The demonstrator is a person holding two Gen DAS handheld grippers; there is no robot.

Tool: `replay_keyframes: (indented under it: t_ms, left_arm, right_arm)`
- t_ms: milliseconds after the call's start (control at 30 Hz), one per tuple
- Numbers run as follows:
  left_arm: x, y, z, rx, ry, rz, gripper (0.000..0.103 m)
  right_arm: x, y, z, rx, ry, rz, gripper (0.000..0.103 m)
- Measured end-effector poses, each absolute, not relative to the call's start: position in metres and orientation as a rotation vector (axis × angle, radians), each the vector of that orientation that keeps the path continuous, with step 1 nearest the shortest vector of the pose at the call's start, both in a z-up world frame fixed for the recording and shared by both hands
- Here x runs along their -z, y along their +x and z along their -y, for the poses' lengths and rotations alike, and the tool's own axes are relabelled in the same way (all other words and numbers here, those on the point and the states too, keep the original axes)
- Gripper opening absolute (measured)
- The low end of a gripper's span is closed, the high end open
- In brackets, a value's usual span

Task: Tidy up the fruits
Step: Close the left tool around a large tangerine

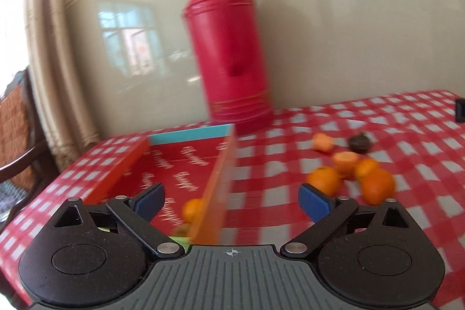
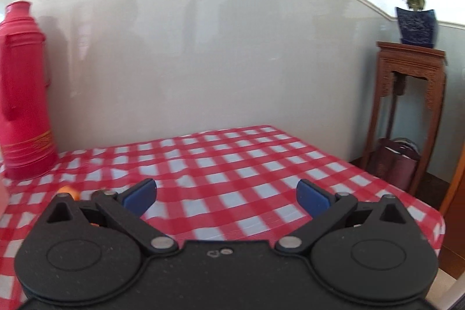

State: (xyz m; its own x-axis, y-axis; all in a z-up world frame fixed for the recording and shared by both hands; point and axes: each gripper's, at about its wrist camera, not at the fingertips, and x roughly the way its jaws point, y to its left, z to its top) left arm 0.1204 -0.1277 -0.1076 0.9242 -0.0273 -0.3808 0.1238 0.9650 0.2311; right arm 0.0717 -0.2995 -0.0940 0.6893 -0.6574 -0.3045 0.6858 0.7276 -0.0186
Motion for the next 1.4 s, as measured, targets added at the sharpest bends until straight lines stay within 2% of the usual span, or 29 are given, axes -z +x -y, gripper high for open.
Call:
replay_keyframes:
  t_ms: [400, 700, 867, 967, 1000, 1033, 1400]
  left_arm:
    - [0.116, 0.130, 0.211, 0.279, 0.268, -0.476, 0.097]
    - [0.131, 0.144, 0.233, 0.295, 0.252, -0.549, 0.097]
    - [0.136, 0.145, 0.238, 0.318, 0.252, -0.569, 0.085]
    - [0.141, 0.148, 0.239, 0.327, 0.255, -0.588, 0.072]
    - [0.142, 0.149, 0.239, 0.327, 0.252, -0.597, 0.063]
    - [0.143, 0.150, 0.239, 0.327, 0.252, -0.606, 0.058]
    - [0.141, 0.150, 0.242, 0.318, 0.257, -0.571, 0.058]
  right_arm:
    - [0.104, 0.046, 0.348, 0.863, 0.127, -0.341, 0.097]
    - [0.106, 0.046, 0.360, 0.852, 0.150, -0.347, 0.097]
    - [0.108, 0.049, 0.360, 0.829, 0.151, -0.357, 0.097]
    - [0.109, 0.051, 0.357, 0.810, 0.146, -0.363, 0.097]
    - [0.108, 0.052, 0.356, 0.804, 0.144, -0.364, 0.097]
    - [0.108, 0.053, 0.355, 0.800, 0.141, -0.365, 0.097]
    - [0.109, 0.057, 0.351, 0.763, 0.133, -0.380, 0.097]
